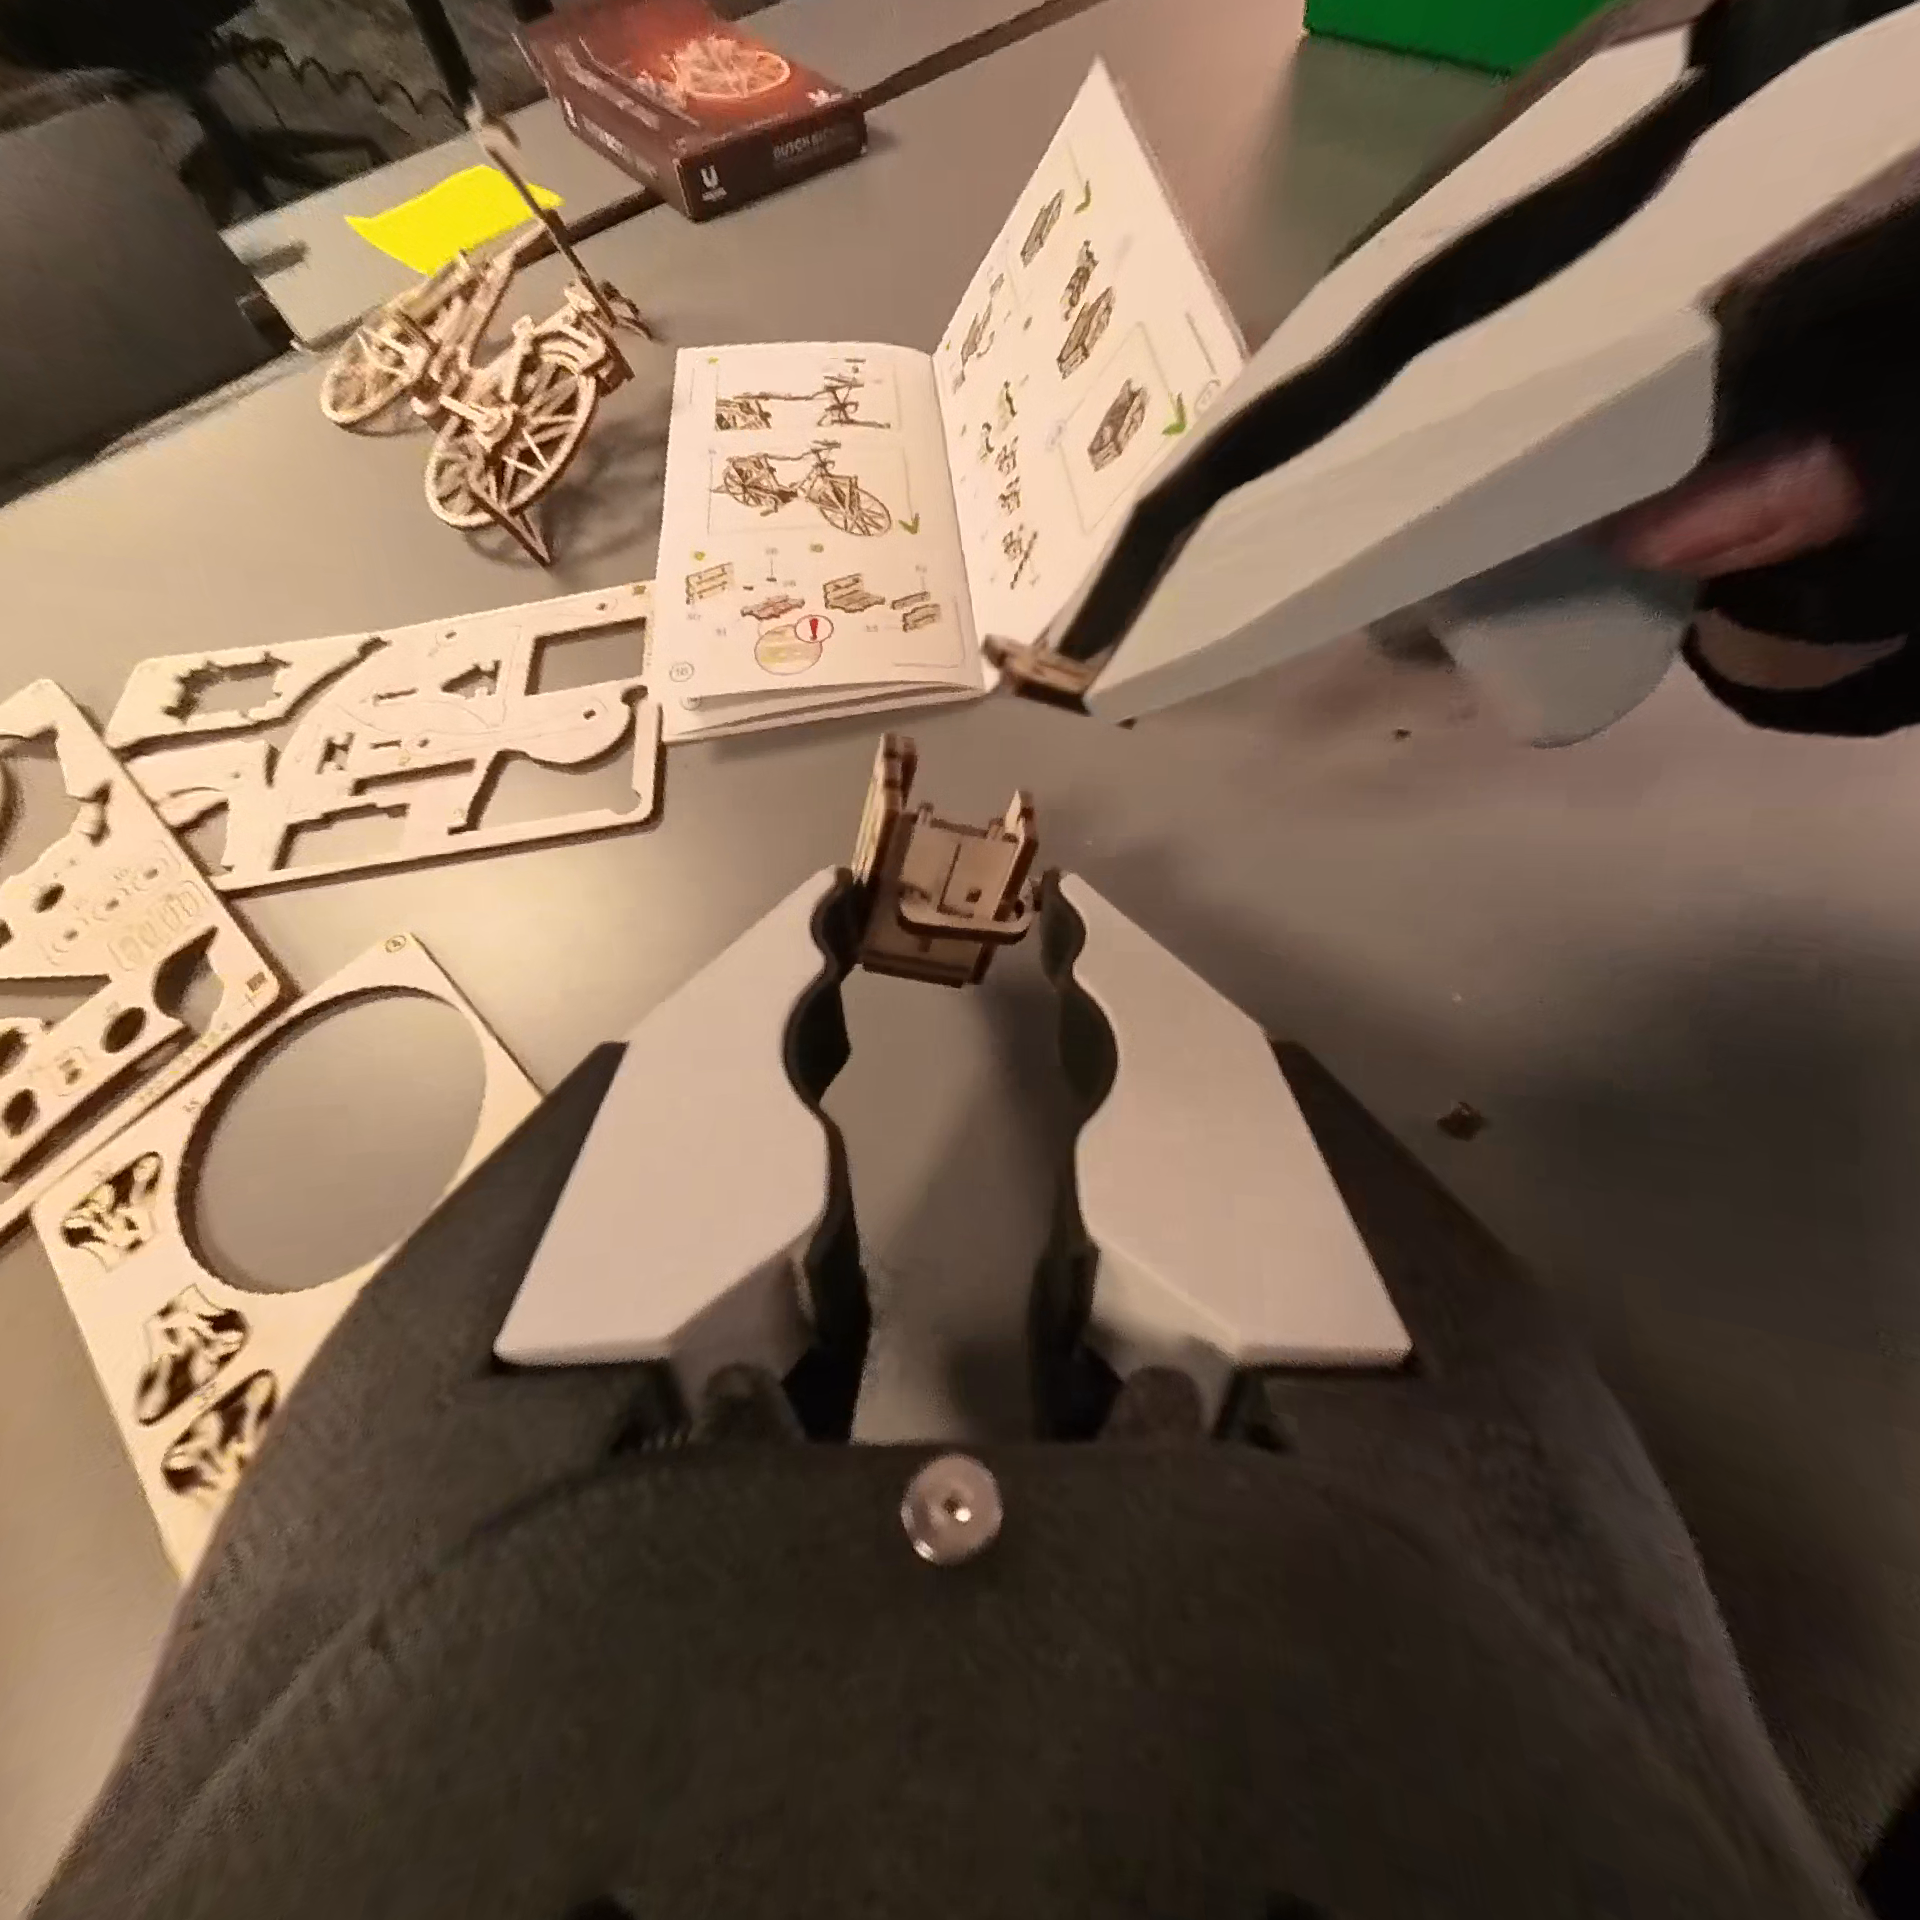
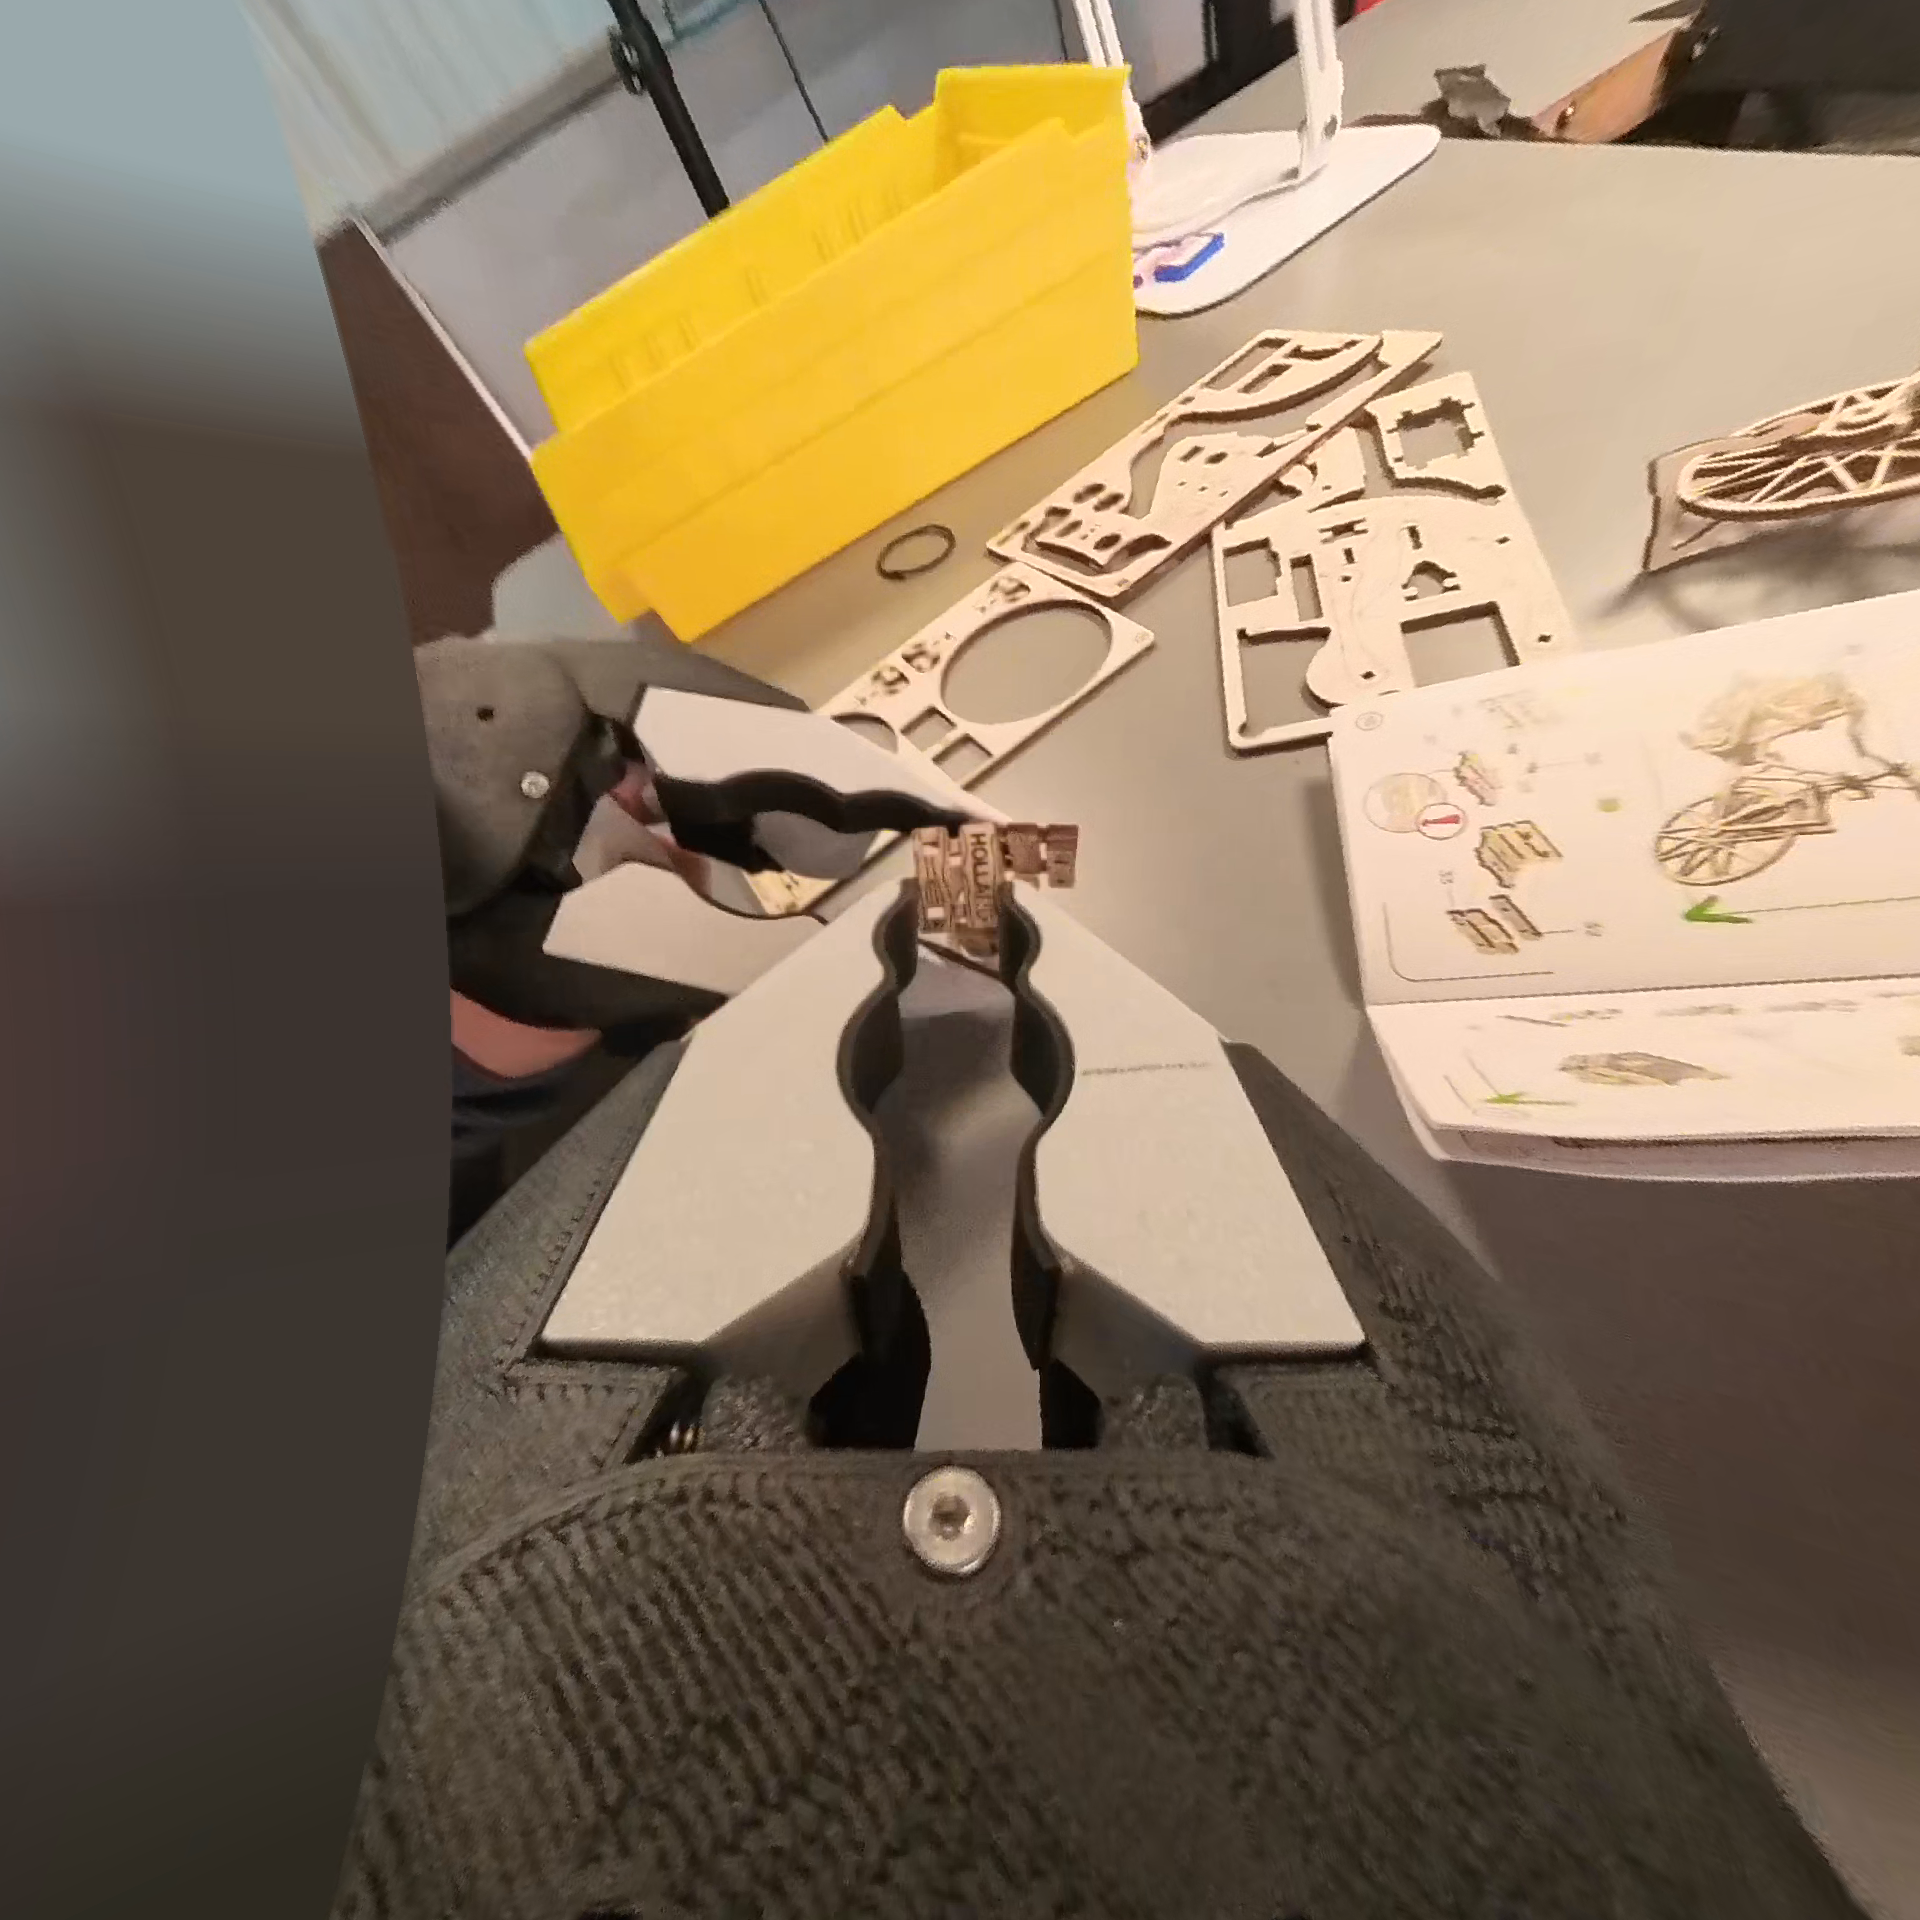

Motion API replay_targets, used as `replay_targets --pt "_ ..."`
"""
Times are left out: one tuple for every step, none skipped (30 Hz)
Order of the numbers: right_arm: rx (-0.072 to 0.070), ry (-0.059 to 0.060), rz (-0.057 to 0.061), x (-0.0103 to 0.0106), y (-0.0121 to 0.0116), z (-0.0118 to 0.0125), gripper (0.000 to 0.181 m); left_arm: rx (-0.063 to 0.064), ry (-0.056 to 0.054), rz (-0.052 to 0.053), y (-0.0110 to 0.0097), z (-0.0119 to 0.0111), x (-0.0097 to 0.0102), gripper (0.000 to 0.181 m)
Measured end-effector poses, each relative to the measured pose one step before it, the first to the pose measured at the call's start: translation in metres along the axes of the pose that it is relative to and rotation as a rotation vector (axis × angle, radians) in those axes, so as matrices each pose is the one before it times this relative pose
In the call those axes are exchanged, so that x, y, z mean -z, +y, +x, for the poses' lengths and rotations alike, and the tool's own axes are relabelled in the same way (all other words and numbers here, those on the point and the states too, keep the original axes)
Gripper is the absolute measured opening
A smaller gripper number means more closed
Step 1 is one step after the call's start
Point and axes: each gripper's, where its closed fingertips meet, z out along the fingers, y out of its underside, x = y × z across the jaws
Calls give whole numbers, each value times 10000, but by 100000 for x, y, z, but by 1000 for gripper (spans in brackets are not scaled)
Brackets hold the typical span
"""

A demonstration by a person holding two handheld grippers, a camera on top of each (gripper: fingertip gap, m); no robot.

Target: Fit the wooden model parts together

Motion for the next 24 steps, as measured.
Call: replay_targets --pt "-193 -202 231 -152 -120 -73 14 -243 -261 84 -146 -175 32 34" --pt "-25 -234 308 -105 -197 -193 13 -276 -319 132 -192 -271 73 34" --pt "185 -125 318 -56 -206 -191 13 -328 -372 268 -357 -359 174 34" --pt "424 -20 293 -15 -204 -257 13 -329 -413 375 -550 -442 331 34" --pt "648 27 314 -2 -309 -409 14 -300 -374 378 -632 -440 407 34" --pt "733 169 300 13 -392 -363 13 -286 -339 391 -663 -434 398 34" --pt "721 299 202 -9 -364 -203 13 -257 -311 346 -540 -402 326 34" --pt "678 286 156 -15 -340 -152 13 -195 -219 229 -333 -273 230 34" --pt "539 222 132 -18 -321 -126 13 -142 -116 98 -126 -124 137 34" --pt "351 157 43 -8 -199 -57 13 -98 -83 69 -76 -68 82 34" --pt "206 92 -26 15 -69 7 13 -44 -35 25 17 -41 43 34" --pt "97 66 -86 76 48 105 13 19 0 -51 166 -36 -7 34" --pt "65 74 -123 136 92 212 13 87 33 -76 247 -46 -54 34" --pt "90 82 -150 189 127 270 13 173 80 -73 264 -43 -54 34" --pt "103 53 -238 233 198 257 13 225 82 -26 184 -75 -12 34" --pt "95 -38 -376 243 364 147 13 256 47 20 105 -150 31 34" --pt "78 -154 -484 251 515 -10 13 245 44 57 43 -159 59 34" --pt "95 -158 -513 279 586 -44 13 209 32 78 -4 -136 71 34" --pt "124 -56 -507 312 622 81 14 164 26 84 -54 -113 66 34" --pt "109 -133 -384 327 514 -55 13 140 43 96 -74 -44 60 34" --pt "-108 -340 -136 321 209 -316 13 127 56 110 -108 -29 65 34" --pt "-461 -517 84 296 -98 -506 13 131 46 119 -122 -40 70 34" --pt "-691 -608 214 275 -251 -574 14 115 27 102 -132 -53 69 34" --pt "-689 -449 192 243 -177 -327 13 65 39 32 -30 -25 56 34"
